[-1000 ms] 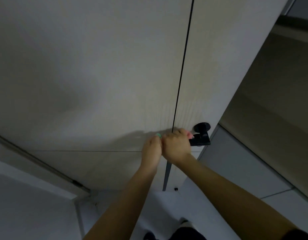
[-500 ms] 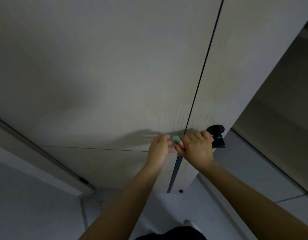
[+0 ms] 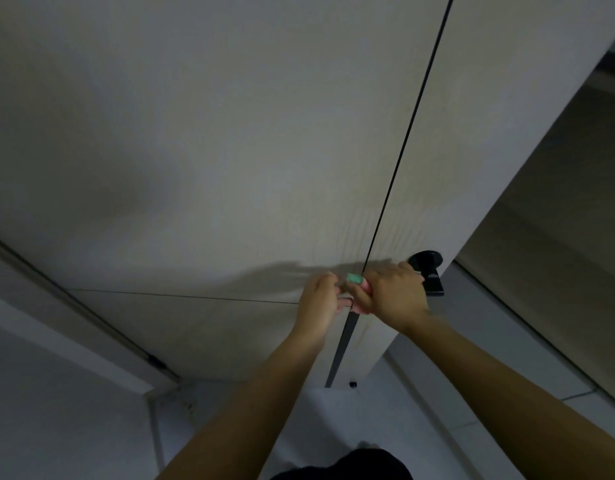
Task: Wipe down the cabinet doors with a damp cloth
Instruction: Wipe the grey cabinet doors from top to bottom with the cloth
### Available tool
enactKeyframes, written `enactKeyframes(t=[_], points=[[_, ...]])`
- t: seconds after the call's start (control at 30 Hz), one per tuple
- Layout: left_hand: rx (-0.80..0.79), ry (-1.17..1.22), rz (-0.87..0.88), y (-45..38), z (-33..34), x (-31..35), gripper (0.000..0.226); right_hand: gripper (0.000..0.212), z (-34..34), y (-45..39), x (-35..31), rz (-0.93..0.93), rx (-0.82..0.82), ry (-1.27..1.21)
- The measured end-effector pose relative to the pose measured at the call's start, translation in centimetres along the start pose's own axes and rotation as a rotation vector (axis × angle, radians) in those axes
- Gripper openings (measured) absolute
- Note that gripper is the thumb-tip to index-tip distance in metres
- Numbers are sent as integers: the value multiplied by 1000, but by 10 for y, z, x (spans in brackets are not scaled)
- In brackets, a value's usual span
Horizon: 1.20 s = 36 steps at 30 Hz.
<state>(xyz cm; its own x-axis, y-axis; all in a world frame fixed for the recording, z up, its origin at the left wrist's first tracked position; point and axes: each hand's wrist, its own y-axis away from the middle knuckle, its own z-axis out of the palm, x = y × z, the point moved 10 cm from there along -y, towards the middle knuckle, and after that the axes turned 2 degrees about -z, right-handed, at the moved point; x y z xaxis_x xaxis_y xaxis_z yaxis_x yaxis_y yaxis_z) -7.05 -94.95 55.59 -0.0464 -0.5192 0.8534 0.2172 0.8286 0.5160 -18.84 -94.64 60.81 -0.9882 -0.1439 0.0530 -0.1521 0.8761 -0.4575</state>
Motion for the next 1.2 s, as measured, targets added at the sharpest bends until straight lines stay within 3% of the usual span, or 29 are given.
enactKeyframes(t=[0.2, 0.33, 0.5, 0.67, 0.77, 0.8, 0.87, 0.97, 1.07, 1.2], points=[[-35, 20, 2, 2, 9, 0, 27, 48, -15, 7, 6, -4, 43, -76], [-48, -25, 20, 1, 17, 0, 28, 56, -21, 10, 11, 38, 3, 53], [-82, -61, 55, 2, 27, 2, 21, 58, -44, 50, 44, 46, 164, 114], [-81, -178, 124, -2, 39, 3, 20, 44, -25, 60, 45, 482, 142, -8], [-69, -198, 144, -5, 39, 3, 17, 39, -21, 59, 38, 472, 116, -49], [-69, -201, 142, -6, 39, 3, 18, 39, -25, 66, 50, 545, 132, -123], [-50, -200, 146, -9, 41, 1, 18, 36, -17, 91, 88, 863, 175, -431], [-5, -183, 169, -9, 42, 3, 12, 35, 15, 106, 91, 1207, 125, -899], [-11, -187, 166, -11, 45, 1, 13, 28, 10, 99, 83, 1326, 187, -931], [-16, -183, 178, -12, 47, 2, 16, 37, 14, 99, 86, 1419, 257, -989]])
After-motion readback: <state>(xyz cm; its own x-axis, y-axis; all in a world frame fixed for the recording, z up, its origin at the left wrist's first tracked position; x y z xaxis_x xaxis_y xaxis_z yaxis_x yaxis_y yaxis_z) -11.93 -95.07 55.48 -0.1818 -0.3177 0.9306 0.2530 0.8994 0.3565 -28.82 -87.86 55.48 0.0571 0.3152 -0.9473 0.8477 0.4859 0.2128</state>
